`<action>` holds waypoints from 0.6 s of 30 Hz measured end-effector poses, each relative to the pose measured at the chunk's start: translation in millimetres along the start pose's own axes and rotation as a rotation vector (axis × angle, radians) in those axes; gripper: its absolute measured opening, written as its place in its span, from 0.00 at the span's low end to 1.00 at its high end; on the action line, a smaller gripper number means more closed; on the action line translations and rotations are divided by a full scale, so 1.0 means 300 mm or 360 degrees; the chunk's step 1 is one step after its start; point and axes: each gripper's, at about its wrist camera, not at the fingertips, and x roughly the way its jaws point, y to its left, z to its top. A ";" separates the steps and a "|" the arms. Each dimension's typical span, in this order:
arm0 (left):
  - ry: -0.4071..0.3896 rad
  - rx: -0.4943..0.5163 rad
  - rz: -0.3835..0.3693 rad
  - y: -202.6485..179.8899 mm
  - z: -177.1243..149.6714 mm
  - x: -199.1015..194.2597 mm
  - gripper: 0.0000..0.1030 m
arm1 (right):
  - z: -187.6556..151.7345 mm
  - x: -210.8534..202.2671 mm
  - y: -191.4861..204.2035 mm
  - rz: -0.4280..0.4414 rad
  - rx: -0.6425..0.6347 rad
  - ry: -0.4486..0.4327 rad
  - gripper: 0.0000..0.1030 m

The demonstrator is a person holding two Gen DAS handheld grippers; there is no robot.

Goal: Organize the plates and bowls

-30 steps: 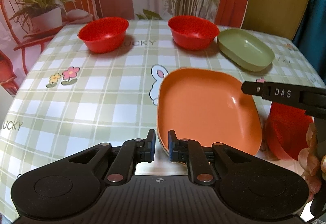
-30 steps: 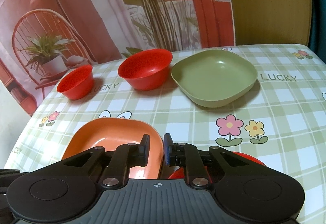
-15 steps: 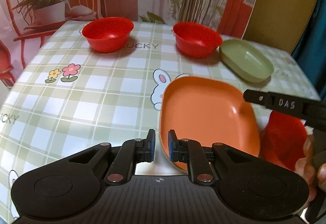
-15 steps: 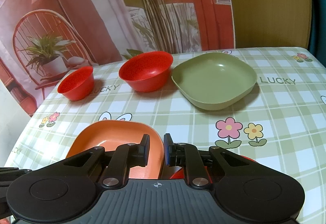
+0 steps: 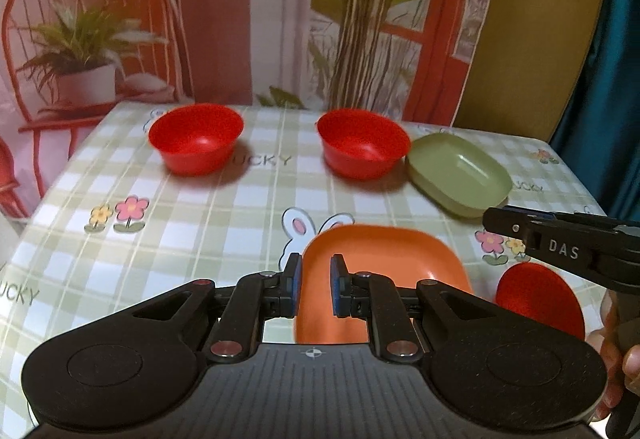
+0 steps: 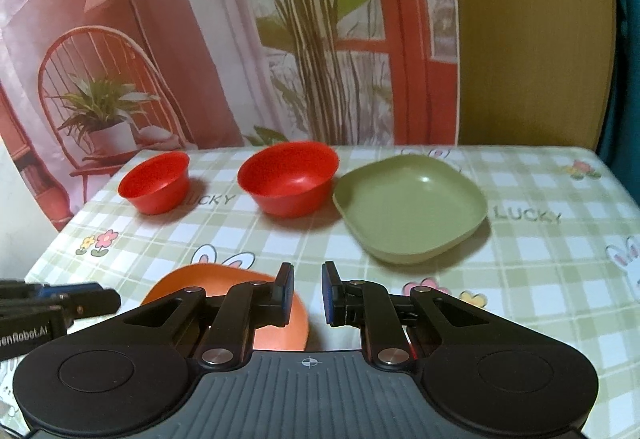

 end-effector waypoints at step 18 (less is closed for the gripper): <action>-0.0114 0.0089 -0.0043 -0.128 0.105 0.027 0.16 | 0.053 -0.103 -0.220 -0.0076 -0.0062 -0.0085 0.16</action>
